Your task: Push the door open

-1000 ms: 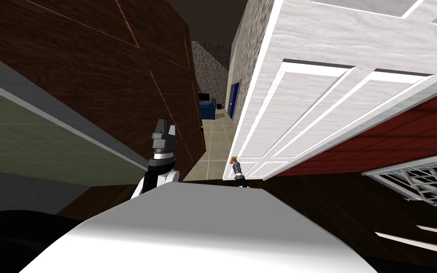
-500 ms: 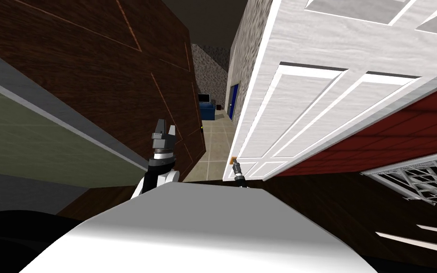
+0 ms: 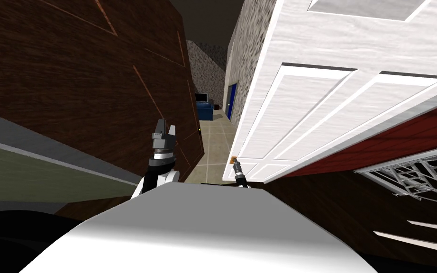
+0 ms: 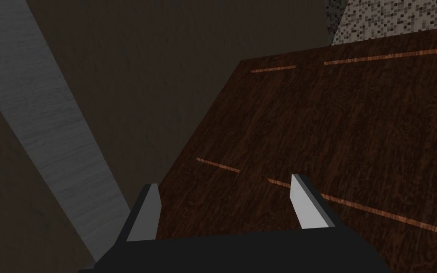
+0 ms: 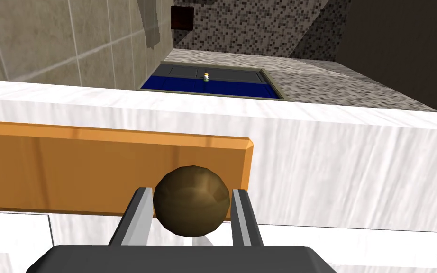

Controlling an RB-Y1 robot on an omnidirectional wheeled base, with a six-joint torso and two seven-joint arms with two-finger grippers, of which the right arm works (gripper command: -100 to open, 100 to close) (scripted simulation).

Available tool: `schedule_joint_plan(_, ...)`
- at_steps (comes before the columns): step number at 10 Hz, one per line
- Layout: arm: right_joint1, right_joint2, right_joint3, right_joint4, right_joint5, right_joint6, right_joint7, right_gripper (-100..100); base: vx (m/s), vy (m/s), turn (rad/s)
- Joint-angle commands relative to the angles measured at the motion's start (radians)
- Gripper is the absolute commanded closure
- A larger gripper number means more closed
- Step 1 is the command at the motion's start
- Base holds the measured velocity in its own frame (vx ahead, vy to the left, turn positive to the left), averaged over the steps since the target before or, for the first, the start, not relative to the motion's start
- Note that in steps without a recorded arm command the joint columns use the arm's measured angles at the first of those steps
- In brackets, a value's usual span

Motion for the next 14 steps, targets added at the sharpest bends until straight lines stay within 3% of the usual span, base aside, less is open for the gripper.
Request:
schedule_joint_plan(1, -0.017, -0.006, -0.029, 0.015, 0.000, -0.009, 0.008, 100, 0.204, 0.065, -0.148)
schedule_joint_plan(4, -0.050, -0.005, -0.064, 0.050, 0.008, -0.013, 0.016, 100, 0.191, 0.048, -0.189)
schedule_joint_plan(5, -0.043, -0.004, -0.052, 0.042, 0.005, -0.009, 0.014, -100, -0.023, 0.063, -0.067)
schedule_joint_plan(8, -0.039, -0.001, -0.051, 0.035, 0.003, -0.004, 0.012, -100, -0.179, 0.035, -0.020)
schedule_joint_plan(12, -0.032, 0.030, -0.047, 0.018, -0.002, 0.007, 0.006, -100, -0.220, 0.059, -0.042)
schedule_joint_plan(14, -0.027, 0.016, -0.049, 0.016, -0.002, 0.003, 0.007, -100, 0.001, 0.032, 0.008)
